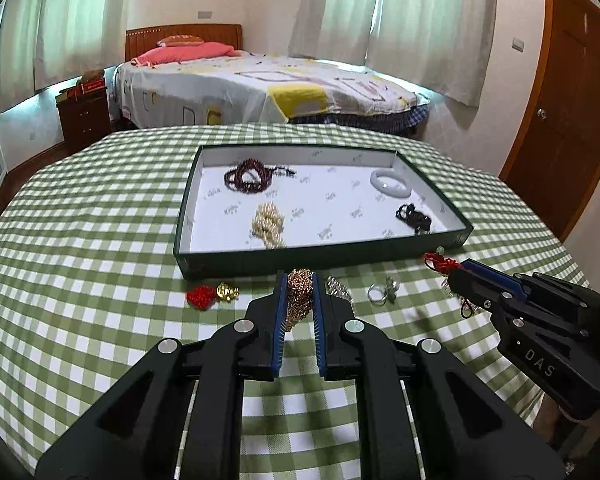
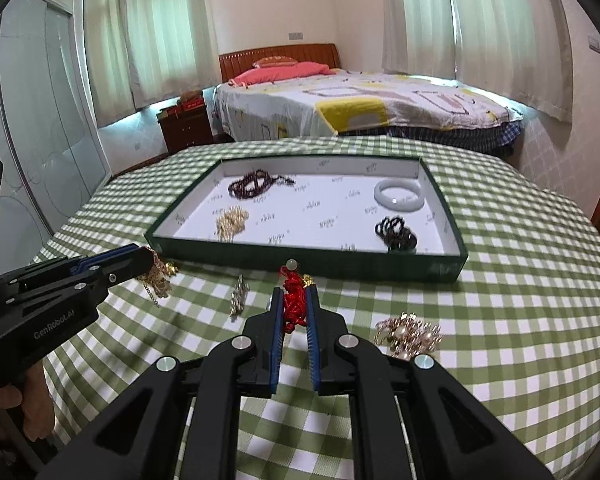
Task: Organize jewelry
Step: 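Lift the red tassel and gold chain toward the tray box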
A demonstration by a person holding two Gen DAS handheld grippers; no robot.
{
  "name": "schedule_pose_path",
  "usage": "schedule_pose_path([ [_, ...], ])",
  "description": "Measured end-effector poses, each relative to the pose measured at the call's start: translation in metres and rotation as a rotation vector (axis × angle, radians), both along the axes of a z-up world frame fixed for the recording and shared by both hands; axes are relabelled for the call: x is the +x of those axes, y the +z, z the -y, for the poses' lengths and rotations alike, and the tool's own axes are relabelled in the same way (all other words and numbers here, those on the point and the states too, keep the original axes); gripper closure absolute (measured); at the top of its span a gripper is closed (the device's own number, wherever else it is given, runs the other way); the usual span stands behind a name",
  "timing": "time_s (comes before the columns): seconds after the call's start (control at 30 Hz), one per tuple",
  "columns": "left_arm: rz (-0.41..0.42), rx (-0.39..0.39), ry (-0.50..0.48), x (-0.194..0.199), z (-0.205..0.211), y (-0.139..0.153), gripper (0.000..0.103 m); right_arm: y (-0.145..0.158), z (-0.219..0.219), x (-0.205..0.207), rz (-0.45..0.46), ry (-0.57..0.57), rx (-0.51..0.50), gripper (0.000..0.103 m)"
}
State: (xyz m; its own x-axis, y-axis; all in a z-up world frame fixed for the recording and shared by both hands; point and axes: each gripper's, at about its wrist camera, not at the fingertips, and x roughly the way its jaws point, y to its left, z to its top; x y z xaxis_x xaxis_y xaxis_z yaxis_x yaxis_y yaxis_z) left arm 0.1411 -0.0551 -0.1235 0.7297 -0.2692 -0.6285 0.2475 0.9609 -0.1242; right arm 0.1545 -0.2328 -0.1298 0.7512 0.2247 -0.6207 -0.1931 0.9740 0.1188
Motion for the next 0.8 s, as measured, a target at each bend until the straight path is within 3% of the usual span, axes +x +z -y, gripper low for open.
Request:
schedule_pose_path([
  [0.4,0.094,-0.019,-0.005,0.021,0.009,0.038,0.091,0.035,0.007,0.029,0.086,-0.013,0.013,0.092],
  [0.8,0.145,-0.01,-0.023,0.106,0.041,0.052,0.091,0.059,0.003,0.114,0.158,0.004,-0.034,0.092],
])
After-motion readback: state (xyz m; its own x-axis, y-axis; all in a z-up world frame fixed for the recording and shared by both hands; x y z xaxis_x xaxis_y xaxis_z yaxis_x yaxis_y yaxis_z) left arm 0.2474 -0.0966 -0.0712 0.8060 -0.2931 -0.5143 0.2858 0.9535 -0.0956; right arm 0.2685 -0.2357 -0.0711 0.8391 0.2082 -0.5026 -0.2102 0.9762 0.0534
